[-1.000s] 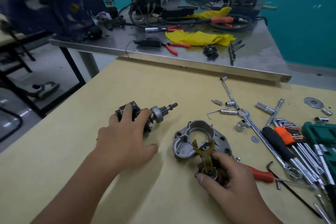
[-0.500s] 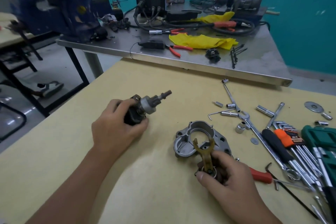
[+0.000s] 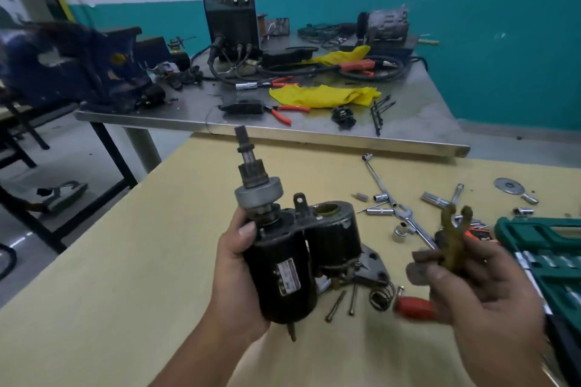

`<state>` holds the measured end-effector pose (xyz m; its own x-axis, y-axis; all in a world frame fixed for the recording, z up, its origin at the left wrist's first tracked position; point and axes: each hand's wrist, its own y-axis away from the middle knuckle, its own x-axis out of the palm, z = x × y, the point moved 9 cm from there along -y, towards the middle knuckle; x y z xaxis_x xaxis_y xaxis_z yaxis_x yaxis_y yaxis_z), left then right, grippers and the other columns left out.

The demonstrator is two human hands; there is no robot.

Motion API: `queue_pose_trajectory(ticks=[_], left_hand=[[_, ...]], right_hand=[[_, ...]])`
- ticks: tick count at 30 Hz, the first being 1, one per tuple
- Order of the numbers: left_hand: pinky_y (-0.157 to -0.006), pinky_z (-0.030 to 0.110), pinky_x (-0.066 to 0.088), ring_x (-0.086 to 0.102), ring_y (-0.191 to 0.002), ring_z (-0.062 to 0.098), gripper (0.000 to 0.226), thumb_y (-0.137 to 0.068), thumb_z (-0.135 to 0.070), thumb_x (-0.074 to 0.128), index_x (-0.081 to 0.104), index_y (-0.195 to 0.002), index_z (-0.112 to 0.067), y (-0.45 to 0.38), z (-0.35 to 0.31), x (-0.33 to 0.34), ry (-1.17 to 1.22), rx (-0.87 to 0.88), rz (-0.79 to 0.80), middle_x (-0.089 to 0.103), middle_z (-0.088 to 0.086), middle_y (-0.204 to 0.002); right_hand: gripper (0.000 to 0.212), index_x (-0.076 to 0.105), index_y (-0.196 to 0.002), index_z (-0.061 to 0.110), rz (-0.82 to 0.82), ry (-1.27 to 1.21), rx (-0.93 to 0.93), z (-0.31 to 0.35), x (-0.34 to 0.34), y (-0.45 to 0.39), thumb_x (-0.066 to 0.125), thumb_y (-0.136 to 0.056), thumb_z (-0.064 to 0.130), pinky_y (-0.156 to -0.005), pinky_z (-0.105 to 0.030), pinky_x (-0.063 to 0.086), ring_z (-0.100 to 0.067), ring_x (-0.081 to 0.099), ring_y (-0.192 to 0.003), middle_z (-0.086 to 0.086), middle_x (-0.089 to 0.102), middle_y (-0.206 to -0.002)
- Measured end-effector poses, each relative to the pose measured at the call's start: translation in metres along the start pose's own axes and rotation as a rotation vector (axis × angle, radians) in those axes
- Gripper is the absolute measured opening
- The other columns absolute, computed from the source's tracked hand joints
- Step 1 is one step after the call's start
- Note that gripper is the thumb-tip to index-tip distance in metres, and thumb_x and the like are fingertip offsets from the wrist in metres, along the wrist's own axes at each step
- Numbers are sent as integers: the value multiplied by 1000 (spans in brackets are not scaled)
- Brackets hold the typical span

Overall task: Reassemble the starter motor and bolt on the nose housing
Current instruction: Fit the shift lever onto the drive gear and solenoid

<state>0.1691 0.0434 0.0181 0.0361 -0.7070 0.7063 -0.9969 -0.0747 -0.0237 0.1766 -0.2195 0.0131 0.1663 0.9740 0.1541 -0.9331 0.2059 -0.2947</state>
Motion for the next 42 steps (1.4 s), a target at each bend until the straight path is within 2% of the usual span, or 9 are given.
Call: queue_pose_trajectory(ticks=[5,7,9,13,18,24,30,33,42], left_hand=[[-92,61,47,56,-116,48,87,-63,-30,82,53,-143,-9,20,95,40,148,-341,166,58,29,-129],[-94,61,46,61,-111,44,72,-70,-27,73,60,-138,-10,29,121,44,161,-432,183,64,24,-121],[-98,64,42,57,-113,46,72,-69,-28,73,62,-137,-11,37,137,40,157,-500,174,65,24,-119],[-98,62,41,53,-116,45,87,-58,-36,85,61,-138,-12,38,137,32,33,-526,157,61,26,-124],[-96,57,38,50,-115,42,92,-65,-41,82,50,-145,-8,32,131,20,24,-522,167,56,22,-123],[-89,53,50,64,-104,36,74,-70,-39,79,58,-137,-14,29,127,19,24,-479,215,68,17,-117],[-87,50,48,64,-99,36,74,-75,-40,78,53,-141,-15,31,124,24,48,-450,260,66,16,-116],[-83,48,50,67,-94,34,68,-77,-39,77,55,-137,-16,32,122,29,42,-427,294,69,14,-112],[-74,50,53,64,-87,37,62,-81,-31,60,52,-138,-11,26,113,23,-58,-359,235,65,22,-111]], right_hand=[[28,77,-106,17,49,-145,127,29,-42,-13,59,-85,12,-45,-21,26,-19,32,-42,-19,70,-75],[28,78,-111,22,163,-68,172,40,-42,-5,72,-85,31,-52,-27,29,-30,40,-55,-20,71,-79],[56,77,-115,24,285,24,208,48,-40,5,84,-71,58,-60,-26,39,-28,55,-63,-28,69,-81],[67,79,-109,24,389,140,234,61,-31,12,81,-62,71,-55,-25,48,-26,64,-67,-23,72,-79],[26,79,-97,27,499,288,239,54,-5,5,76,-78,45,-47,-27,30,-19,45,-52,-11,63,-59],[25,78,-98,29,557,387,265,39,20,-1,68,-87,49,-49,-29,35,-34,45,-58,-5,61,-60],[14,77,-94,26,629,502,186,42,37,-1,69,-92,38,-47,-16,35,-7,47,-51,2,58,-57],[30,75,-86,30,671,709,68,41,50,0,69,-85,59,-51,-18,44,-7,62,-60,7,68,-70],[15,72,-83,25,400,611,-23,37,46,2,72,-81,40,-55,-21,48,-10,63,-64,7,68,-71]])
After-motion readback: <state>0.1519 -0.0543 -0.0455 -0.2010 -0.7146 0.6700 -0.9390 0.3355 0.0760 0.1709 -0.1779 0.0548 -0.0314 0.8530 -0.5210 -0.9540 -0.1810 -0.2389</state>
